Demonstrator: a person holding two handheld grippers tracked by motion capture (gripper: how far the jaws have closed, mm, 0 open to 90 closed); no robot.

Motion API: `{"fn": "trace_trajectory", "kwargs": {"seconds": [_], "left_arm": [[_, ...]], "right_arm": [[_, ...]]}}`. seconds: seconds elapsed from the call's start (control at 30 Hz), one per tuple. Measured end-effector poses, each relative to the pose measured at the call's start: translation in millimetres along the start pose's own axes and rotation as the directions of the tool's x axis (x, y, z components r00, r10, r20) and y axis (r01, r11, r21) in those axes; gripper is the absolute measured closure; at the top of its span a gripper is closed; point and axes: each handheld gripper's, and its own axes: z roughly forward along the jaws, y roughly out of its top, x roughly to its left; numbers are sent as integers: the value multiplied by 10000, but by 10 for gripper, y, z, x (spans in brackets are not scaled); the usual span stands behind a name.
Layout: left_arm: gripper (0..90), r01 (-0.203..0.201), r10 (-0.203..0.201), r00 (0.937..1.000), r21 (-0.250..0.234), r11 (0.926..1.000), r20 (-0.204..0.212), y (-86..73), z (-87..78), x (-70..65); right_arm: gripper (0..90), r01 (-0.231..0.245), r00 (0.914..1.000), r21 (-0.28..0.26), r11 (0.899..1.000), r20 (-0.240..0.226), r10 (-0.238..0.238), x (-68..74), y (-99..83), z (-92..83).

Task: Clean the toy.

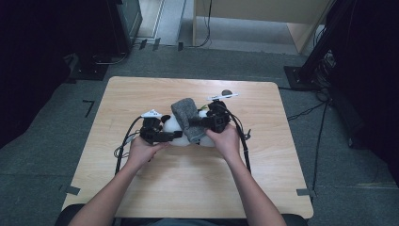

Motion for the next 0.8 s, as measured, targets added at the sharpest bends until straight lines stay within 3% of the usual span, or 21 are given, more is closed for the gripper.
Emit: {"fn": "trace_trajectory", "kwargs": {"seconds": [0.2, 0.57, 0.63, 0.8], "left_arm": [[341, -89, 90, 10000, -43, 10000, 17, -4, 3, 13], [303, -252, 258, 9995, -327, 9991, 192, -33, 11, 47], [257, -481, 486, 9988, -420, 9980, 109, -47, 21, 48], [182, -446, 454, 9989, -544, 9975, 145, -55, 30, 62]], "right_arm": [[791, 29, 9994, -194, 9998, 358, -22, -74, -18, -227], [788, -567, 9954, -804, 9951, 731, 627, -335, -106, -629], [786, -779, 9948, -772, 9940, 590, 825, -382, -126, -642], [780, -451, 9965, -910, 9948, 665, 513, -391, -137, -619]]}}
